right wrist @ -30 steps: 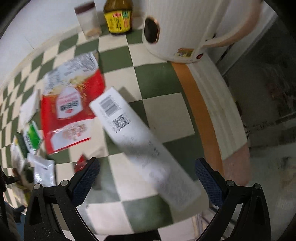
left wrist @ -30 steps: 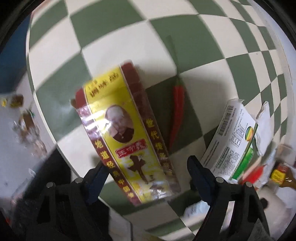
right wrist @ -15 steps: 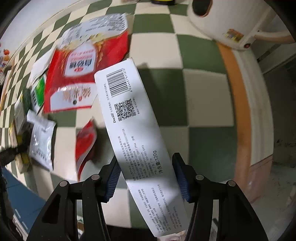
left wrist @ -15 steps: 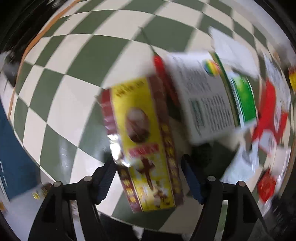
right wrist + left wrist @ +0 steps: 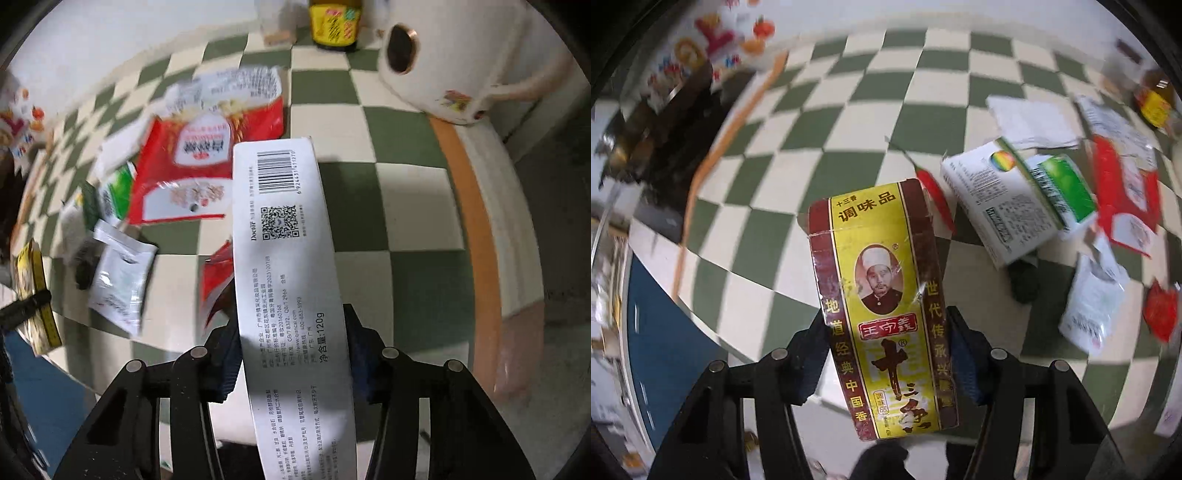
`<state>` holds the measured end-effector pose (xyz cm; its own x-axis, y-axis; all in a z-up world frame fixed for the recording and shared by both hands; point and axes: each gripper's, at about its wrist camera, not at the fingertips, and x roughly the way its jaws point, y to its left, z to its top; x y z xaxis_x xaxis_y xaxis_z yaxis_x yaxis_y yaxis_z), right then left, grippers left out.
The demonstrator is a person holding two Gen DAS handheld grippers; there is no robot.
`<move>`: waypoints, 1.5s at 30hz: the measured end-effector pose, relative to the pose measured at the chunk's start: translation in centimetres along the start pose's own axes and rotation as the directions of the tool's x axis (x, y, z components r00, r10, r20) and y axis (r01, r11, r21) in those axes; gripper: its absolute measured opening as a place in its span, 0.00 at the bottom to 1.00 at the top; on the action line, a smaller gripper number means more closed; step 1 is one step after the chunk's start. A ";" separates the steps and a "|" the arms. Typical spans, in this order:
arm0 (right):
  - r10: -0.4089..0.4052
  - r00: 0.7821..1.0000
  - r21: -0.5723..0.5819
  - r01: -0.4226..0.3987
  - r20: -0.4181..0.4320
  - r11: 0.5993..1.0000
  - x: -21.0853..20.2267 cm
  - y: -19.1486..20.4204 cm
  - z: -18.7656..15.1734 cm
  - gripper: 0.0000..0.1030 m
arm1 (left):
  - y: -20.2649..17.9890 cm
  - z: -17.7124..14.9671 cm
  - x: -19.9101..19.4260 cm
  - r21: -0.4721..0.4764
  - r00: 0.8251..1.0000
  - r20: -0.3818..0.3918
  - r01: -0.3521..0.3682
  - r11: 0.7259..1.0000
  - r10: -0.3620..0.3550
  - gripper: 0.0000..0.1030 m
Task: Collect trash
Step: 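Carry both boxes over the trash bin and open both tools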
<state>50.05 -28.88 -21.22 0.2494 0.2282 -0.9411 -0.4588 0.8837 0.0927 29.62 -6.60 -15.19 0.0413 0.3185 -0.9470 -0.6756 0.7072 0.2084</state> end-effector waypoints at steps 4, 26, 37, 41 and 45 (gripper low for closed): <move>0.033 0.997 0.057 -0.037 0.076 0.998 -7.2 0.3 -1.7 0.49 | -0.5 -6.2 -5.7 0.052 0.994 0.093 0.049 0.997 -0.054 0.55; 0.231 0.919 0.253 -0.152 -0.320 0.955 9.4 11.2 -37.6 0.49 | 6.1 -23.9 19.8 0.144 0.906 -0.338 0.317 0.937 -0.255 0.55; 0.266 0.806 0.267 -0.139 -0.529 0.954 37.0 11.0 -49.0 0.49 | 0.7 -30.4 44.9 0.051 0.771 -0.587 0.339 0.939 -0.246 0.56; 0.265 0.781 0.237 -0.154 -0.565 0.959 41.5 10.8 -50.8 0.49 | -0.8 -32.2 48.2 0.049 0.751 -0.607 0.360 0.932 -0.259 0.57; 0.254 0.755 0.200 -0.165 -0.604 0.966 43.5 11.5 -52.7 0.52 | -0.6 -33.2 48.5 0.057 0.764 -0.597 0.345 0.937 -0.245 0.75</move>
<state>10.72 -30.32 -78.26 -0.4432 0.1501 -0.8838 -0.3133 0.8977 0.3096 7.63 -12.55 -69.33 -0.2420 -0.3069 -0.9205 -0.5766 0.8085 -0.1179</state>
